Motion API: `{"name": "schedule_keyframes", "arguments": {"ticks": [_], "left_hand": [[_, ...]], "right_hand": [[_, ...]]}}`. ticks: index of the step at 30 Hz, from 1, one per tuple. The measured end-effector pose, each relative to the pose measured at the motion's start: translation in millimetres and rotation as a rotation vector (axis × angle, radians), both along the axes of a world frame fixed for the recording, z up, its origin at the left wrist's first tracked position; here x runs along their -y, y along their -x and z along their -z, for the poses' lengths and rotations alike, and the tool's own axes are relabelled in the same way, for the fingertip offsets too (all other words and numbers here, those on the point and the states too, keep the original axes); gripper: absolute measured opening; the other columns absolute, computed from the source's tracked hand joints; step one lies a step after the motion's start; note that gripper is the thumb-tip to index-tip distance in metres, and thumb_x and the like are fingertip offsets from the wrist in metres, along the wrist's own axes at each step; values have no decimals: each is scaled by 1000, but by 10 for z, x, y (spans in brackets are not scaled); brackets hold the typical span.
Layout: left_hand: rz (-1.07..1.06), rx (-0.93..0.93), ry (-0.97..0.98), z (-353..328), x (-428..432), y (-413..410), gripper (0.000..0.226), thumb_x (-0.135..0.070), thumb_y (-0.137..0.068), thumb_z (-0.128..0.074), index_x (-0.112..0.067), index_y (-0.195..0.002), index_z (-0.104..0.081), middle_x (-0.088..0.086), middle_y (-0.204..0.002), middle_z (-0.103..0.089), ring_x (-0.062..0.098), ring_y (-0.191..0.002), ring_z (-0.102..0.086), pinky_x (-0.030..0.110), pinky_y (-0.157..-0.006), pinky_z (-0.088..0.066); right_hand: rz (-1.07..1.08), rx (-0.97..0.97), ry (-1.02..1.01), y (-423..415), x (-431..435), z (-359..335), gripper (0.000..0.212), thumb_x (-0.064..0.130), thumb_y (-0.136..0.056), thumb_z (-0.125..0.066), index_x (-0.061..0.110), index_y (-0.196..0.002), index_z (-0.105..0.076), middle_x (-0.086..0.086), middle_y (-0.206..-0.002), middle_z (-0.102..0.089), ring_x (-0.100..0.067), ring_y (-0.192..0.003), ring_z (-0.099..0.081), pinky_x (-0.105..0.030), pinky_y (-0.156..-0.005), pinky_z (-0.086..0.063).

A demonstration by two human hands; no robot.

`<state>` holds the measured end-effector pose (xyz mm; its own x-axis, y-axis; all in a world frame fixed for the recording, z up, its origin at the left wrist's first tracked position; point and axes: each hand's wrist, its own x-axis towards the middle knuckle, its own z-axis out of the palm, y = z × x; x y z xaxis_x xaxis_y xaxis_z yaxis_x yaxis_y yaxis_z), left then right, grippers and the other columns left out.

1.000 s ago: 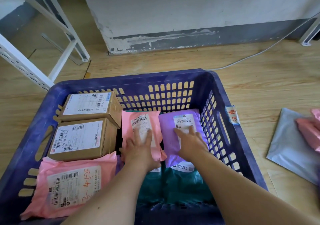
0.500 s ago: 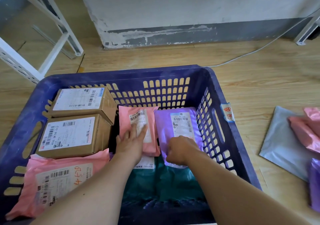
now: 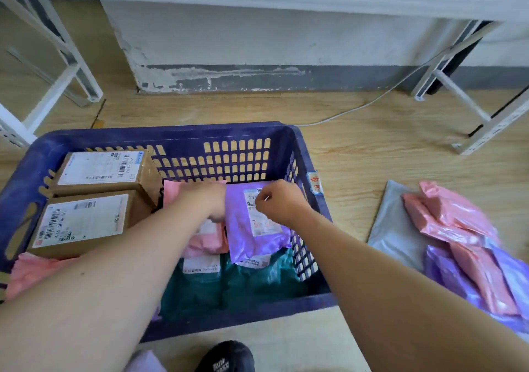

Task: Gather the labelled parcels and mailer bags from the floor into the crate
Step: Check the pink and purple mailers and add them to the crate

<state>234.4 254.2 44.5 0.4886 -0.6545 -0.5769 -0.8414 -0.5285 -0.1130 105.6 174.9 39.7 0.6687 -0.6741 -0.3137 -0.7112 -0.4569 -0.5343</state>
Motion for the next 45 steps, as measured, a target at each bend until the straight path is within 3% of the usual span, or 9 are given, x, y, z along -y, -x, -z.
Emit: {"name": "schedule_keyframes", "arguments": {"ticks": [2,5,8,19,25,32,37,42,45], "left_hand": [[38,-9,139,-310,113,94,46,-12,-83,-53,-14,-129,-51,7,-116,-57,25,-98,-57,38,-88,-50],[62,-22,272,-629,233,259,43,-15,-87,-53,-15,-130,-51,8,-127,-55,27,-110,-56,35,-86,-46],[90,-83,426,-863,335,475,31,-11,-86,-48,-16,-114,-60,6,-123,-61,27,-102,-58,32,-76,-44],[259,-240,699,-1339,675,1838,40,-10,-87,-44,-25,-122,-57,4,-130,-56,28,-114,-55,33,-87,-47],[340,-283,754,-1399,951,2381,37,-13,-88,-46,-25,-121,-58,3,-131,-57,27,-118,-54,34,-93,-44],[415,-379,723,-1184,1245,2738,37,-20,-87,-54,-23,-123,-57,4,-134,-54,25,-122,-52,32,-95,-42],[433,-462,699,-952,1411,2905,38,-16,-86,-54,-21,-123,-57,6,-134,-53,26,-121,-51,31,-96,-42],[517,-511,666,-513,1558,3242,42,-14,-82,-59,-24,-123,-56,5,-138,-45,25,-124,-48,30,-98,-40],[579,-495,566,-264,1659,3418,46,-14,-82,-59,-24,-126,-54,6,-136,-45,24,-122,-48,34,-100,-41]], "right_hand": [[66,96,-13,132,-11,-284,23,14,-86,-52,7,-93,-73,-10,-93,-73,-26,-88,-68,-33,-76,-56],[153,184,-4,360,-30,-628,22,9,-84,-52,0,-90,-72,-13,-83,-71,-31,-82,-66,-41,-80,-57],[275,238,-9,728,-41,-923,20,6,-81,-52,12,-76,-70,-7,-69,-65,-23,-71,-63,-40,-80,-56],[733,335,75,2725,-108,-1536,28,-2,-83,-54,19,-65,-64,-8,-64,-63,-16,-53,-58,-26,-55,-50],[944,333,56,3340,-70,-1415,28,-2,-84,-51,16,-66,-65,-13,-68,-65,-26,-62,-60,-39,-73,-56],[968,296,76,3522,186,-1324,24,-3,-83,-49,5,-86,-71,-10,-67,-65,-23,-60,-62,-36,-71,-56],[946,195,97,3691,404,-1110,25,0,-82,-49,14,-76,-69,-8,-69,-68,-23,-64,-65,-35,-76,-58],[1013,192,25,3936,619,-626,22,2,-82,-48,1,-82,-71,-5,-63,-64,-17,-55,-61,-38,-79,-57],[1018,135,11,4082,671,-301,23,3,-77,-48,-8,-83,-68,-20,-74,-67,-30,-68,-67,-46,-79,-57]]}}
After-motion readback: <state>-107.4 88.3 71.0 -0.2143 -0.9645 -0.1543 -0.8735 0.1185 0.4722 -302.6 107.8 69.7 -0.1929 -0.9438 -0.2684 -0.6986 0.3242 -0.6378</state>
